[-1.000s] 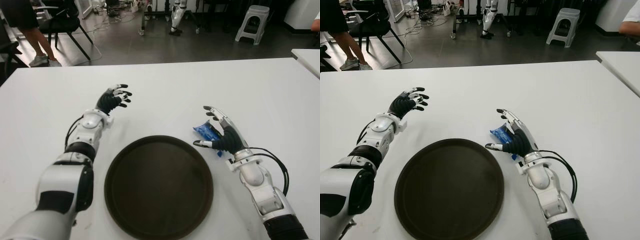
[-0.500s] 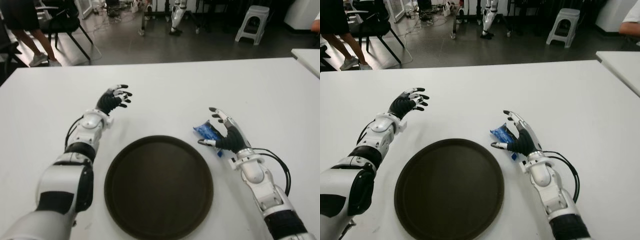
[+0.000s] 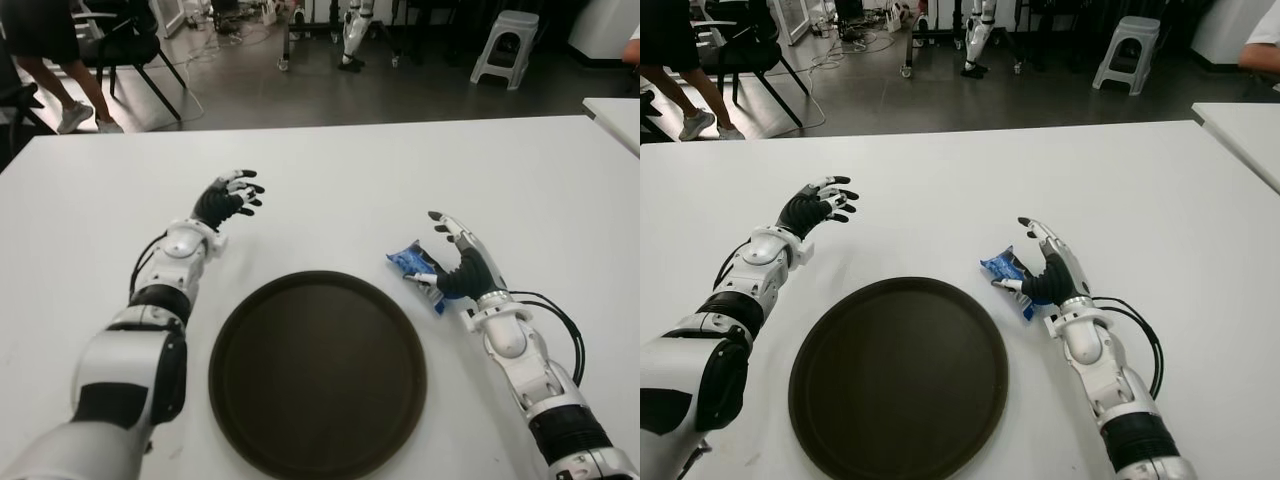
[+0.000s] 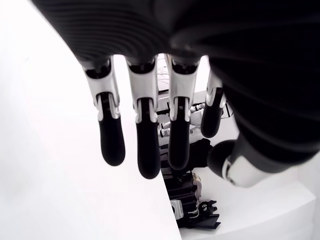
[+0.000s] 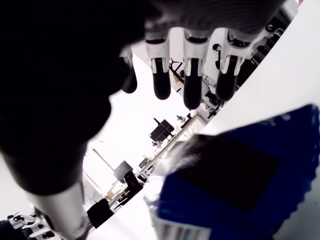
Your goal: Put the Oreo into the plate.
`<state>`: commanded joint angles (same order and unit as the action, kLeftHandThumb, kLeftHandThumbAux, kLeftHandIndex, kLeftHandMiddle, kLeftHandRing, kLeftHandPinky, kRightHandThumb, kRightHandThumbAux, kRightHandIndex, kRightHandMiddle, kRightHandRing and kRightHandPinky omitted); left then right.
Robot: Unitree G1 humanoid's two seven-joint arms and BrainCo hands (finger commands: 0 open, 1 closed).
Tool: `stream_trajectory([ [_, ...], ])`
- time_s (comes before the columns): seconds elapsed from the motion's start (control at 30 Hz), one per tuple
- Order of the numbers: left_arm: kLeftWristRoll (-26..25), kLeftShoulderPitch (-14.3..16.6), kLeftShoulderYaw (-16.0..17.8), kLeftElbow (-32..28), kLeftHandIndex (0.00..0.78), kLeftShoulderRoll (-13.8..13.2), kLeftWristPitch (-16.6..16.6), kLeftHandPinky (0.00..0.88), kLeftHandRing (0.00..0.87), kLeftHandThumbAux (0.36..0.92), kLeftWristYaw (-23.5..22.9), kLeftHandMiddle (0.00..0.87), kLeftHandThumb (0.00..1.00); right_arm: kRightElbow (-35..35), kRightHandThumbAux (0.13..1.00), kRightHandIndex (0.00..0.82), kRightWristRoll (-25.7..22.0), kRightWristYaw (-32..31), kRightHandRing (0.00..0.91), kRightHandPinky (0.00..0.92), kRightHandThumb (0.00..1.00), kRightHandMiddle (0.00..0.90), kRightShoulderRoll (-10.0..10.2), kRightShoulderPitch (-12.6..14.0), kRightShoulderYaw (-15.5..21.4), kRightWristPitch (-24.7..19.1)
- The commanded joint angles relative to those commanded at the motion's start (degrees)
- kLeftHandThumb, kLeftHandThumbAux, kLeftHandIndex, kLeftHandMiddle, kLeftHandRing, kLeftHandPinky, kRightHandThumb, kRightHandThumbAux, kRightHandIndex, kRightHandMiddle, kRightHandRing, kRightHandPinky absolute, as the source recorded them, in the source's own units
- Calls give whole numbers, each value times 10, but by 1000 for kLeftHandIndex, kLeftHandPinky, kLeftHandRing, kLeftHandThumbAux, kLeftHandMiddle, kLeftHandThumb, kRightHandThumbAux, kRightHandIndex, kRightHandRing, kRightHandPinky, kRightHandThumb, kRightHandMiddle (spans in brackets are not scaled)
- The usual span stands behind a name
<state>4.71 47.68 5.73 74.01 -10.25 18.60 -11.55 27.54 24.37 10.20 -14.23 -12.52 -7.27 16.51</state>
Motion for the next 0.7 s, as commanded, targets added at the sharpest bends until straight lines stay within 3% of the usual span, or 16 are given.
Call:
stream_trajectory([
  [0.7,0,-1,-1,1,225,-2,3,405,387,644,-2,357,81,40,805,138,-1,20,161,186,0,164,0,-18,-4,9],
])
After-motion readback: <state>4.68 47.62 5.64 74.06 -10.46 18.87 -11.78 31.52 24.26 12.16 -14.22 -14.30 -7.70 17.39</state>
